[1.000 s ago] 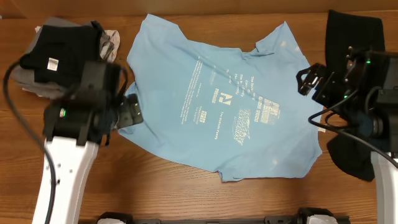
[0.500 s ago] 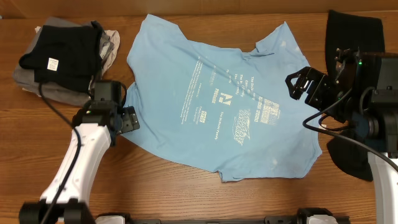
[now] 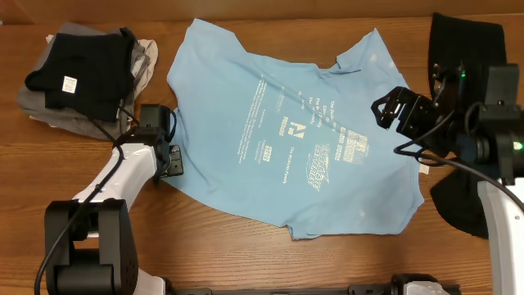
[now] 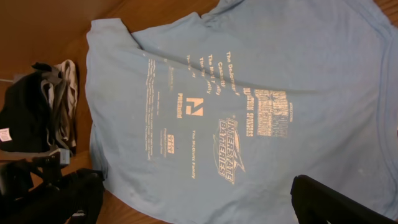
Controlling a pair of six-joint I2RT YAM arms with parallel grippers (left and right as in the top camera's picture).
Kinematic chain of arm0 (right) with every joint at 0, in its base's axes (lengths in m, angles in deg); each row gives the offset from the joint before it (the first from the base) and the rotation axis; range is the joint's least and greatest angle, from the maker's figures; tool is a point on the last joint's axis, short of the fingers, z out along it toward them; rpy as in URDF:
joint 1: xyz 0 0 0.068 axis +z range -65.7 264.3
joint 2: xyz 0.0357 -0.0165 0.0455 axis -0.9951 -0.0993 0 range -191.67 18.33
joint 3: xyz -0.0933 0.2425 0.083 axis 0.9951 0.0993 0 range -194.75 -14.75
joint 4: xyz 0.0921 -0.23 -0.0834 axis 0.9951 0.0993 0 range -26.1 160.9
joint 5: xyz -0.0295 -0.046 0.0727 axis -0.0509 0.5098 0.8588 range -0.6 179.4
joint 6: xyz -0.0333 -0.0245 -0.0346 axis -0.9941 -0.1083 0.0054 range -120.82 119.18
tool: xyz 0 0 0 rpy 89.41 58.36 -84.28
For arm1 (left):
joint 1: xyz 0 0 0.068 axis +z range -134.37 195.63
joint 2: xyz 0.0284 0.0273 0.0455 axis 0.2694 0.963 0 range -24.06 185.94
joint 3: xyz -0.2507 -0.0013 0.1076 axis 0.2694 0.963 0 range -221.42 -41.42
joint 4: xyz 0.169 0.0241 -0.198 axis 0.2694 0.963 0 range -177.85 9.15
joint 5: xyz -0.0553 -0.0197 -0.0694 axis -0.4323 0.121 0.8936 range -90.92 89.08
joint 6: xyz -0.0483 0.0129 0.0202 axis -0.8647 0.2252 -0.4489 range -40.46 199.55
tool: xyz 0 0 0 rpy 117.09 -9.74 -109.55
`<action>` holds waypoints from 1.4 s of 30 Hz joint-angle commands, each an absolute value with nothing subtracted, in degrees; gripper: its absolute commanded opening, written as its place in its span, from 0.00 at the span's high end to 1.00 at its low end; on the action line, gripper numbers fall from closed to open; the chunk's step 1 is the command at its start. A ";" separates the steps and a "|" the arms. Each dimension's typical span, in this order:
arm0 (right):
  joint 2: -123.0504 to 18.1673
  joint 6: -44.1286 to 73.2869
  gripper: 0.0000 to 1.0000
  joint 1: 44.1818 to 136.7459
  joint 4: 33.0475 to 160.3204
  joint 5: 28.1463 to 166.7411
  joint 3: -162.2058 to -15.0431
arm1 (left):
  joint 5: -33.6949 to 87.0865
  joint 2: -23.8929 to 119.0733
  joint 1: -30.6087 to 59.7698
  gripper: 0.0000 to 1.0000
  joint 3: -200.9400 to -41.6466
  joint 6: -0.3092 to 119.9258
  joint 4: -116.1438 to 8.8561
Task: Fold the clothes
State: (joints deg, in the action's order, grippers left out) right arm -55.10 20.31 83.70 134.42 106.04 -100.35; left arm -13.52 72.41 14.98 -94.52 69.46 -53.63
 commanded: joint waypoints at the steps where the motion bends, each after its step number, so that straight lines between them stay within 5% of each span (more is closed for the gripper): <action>1: -56.63 20.02 0.00 84.03 134.38 106.72 -100.59 | -10.29 72.50 15.20 0.47 -94.06 74.24 -54.49; 6: -58.00 20.00 0.00 84.03 134.94 106.70 -100.59 | -5.32 72.50 15.12 0.92 -94.06 79.84 -54.77; 11: -58.35 19.98 0.00 84.03 135.67 106.63 -100.29 | -5.46 72.50 14.15 0.91 -94.06 80.06 -53.20; 19: -58.35 19.74 0.00 84.03 136.32 106.63 -100.26 | -7.27 72.71 13.61 0.68 -94.06 80.89 -52.78; 23: -58.35 19.74 0.00 84.03 136.91 106.63 -100.26 | -7.31 73.00 13.61 0.70 -94.06 80.91 -52.78; 28: -58.35 19.76 0.00 84.03 137.96 106.63 -100.26 | -7.29 73.76 13.61 0.95 -94.06 80.89 -52.74; 42: -58.35 18.29 0.05 86.10 147.25 103.27 -100.20 | -3.23 73.96 16.38 0.96 -106.04 73.48 -40.93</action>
State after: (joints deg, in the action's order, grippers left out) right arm -58.51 18.97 84.53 146.27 105.24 -100.29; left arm -5.74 73.79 15.38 -100.03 76.50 -43.45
